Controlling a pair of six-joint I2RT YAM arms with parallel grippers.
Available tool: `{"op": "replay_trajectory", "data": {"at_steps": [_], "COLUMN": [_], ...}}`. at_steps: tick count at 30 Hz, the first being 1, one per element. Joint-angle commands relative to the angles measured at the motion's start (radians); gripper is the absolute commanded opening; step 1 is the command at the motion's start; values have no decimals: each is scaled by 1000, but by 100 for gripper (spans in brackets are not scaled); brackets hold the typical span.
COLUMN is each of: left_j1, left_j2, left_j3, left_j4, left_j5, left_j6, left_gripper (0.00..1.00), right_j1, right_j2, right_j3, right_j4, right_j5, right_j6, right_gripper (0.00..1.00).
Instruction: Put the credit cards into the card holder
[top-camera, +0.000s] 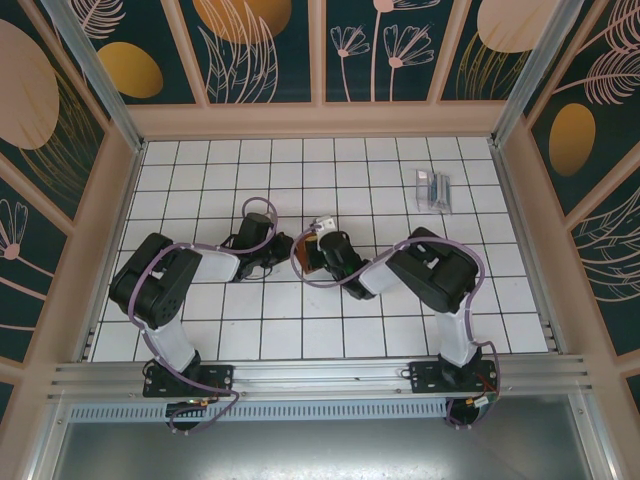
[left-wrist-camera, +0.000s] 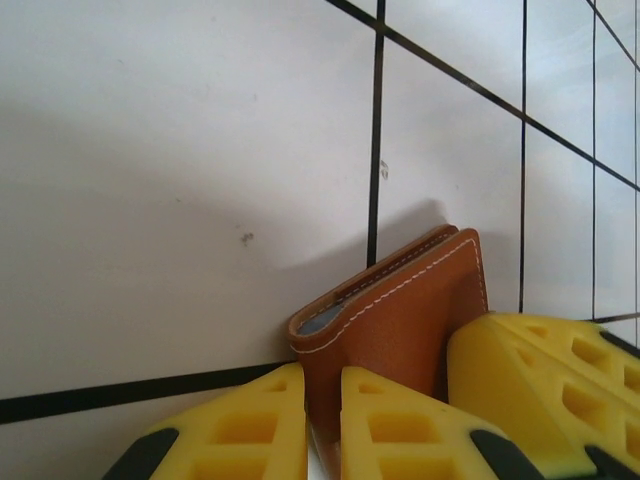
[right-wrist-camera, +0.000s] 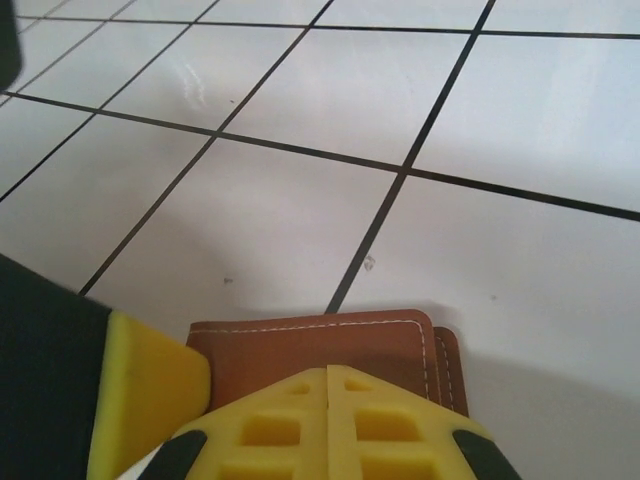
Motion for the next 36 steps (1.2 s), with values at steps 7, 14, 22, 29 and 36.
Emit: {"op": "replay_trajectory", "data": {"at_steps": [7, 14, 22, 29, 36], "left_j1": [3, 3, 3, 3, 3], "left_j2": [37, 19, 2, -7, 8], "left_j3": [-4, -25, -32, -32, -18], "left_j4": [-85, -70, -60, -62, -67], "left_j5": [25, 30, 37, 39, 49], "left_j6": [6, 1, 0, 0, -1], "left_gripper": [14, 13, 13, 13, 13], "right_j1": [29, -23, -75, -101, -125], "right_j2": [2, -123, -257, -278, -217], "right_j3": [-206, -58, 157, 286, 359], "right_j4": [-51, -248, -649, -1004, -1197], "right_j5": [-43, -240, -305, -287, -376], "right_j6": [-65, -16, 27, 31, 50], "right_gripper": [10, 44, 48, 43, 34]}}
